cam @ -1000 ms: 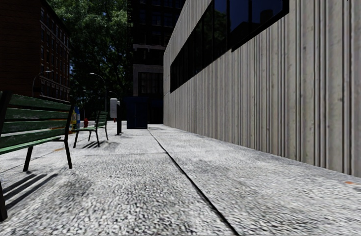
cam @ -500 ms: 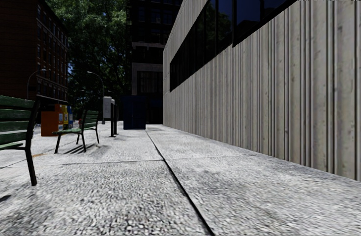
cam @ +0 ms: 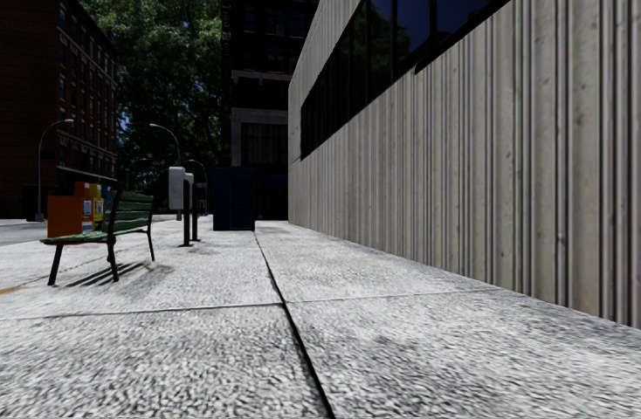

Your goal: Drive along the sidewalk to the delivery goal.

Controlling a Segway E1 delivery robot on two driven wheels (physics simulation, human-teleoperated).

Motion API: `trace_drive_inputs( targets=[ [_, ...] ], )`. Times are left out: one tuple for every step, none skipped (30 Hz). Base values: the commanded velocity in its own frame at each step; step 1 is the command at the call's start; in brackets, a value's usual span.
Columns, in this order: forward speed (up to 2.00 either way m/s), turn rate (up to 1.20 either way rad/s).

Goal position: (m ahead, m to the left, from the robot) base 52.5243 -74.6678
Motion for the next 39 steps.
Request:
trace_drive_inputs(
  targets=[
    [1.55,0.00],
    [1.55,0.00],
    [1.55,0.00],
    [1.55,0.05],
    [1.55,0.05],
    [1.55,0.13],
    [1.55,0.21],
    [1.55,0.26],
    [1.55,0.34],
    [1.55,0.43],
    [1.55,0.34],
    [1.55,0.34],
    [1.55,0.09],
    [1.55,0.00],
    [1.55,0.00],
    [1.55,0.00],
    [1.55,0.00],
    [1.55,0.00],
    [1.55,0.00],
    [1.55,0.00],
    [1.55,0.00],
    [1.55,0.00],
    [1.55,0.00],
    [1.55,0.00],
    [1.55,0.00],
    [1.55,0.02],
    [1.55,0.03],
    [1.55,0.03],
    [1.55,0.04],
    [1.55,0.04],
    [1.55,0.04],
    [1.55,0.03],
    [1.55,0.03],
    [1.55,0.03],
    [1.55,0.03],
    [1.55,0.03],
    [1.55,0.03],
    [1.55,0.13],
    [1.55,0.25]
  ],
)
